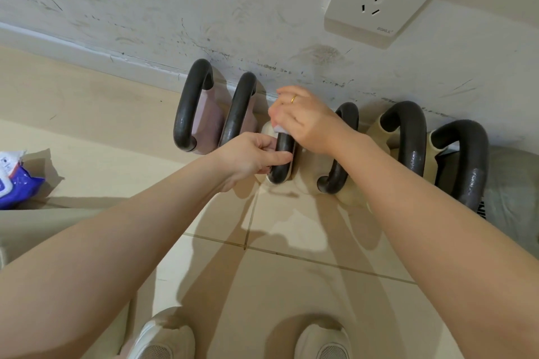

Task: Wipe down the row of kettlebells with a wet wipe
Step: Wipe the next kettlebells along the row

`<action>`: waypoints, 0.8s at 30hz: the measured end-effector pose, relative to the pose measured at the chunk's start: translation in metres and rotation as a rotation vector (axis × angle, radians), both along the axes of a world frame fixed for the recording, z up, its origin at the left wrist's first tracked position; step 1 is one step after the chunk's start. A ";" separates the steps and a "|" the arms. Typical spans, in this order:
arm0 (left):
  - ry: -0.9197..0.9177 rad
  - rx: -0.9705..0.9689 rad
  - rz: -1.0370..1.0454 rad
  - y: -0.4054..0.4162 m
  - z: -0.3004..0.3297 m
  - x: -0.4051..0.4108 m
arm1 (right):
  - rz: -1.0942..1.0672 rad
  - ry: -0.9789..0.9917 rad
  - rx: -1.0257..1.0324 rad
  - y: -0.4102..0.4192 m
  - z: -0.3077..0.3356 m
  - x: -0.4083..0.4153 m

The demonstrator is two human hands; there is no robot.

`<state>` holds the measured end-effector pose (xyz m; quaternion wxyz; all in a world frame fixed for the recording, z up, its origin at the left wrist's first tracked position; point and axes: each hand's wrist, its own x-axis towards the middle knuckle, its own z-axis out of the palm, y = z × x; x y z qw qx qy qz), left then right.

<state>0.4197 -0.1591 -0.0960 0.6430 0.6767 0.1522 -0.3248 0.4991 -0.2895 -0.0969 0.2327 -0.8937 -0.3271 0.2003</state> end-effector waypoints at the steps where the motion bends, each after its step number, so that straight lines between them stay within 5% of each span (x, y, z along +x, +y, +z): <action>1: -0.012 -0.003 -0.021 0.002 -0.001 -0.002 | -0.065 0.046 0.035 0.003 0.000 0.005; 8: -0.074 -0.020 -0.095 0.014 -0.011 -0.011 | -0.565 0.402 0.178 0.028 0.004 0.019; 11: -0.070 -0.052 -0.091 0.021 -0.015 -0.019 | -0.179 0.222 -0.141 0.031 0.014 0.018; 13: -0.071 -0.085 -0.073 0.024 -0.016 -0.024 | -0.010 0.160 -0.168 0.027 0.014 0.018; 19: -0.107 -0.068 -0.071 0.021 -0.012 -0.018 | -0.947 0.585 0.489 0.033 -0.003 0.006; 24: -0.108 -0.023 -0.097 0.020 -0.008 -0.010 | -1.082 0.839 0.784 0.041 -0.001 -0.024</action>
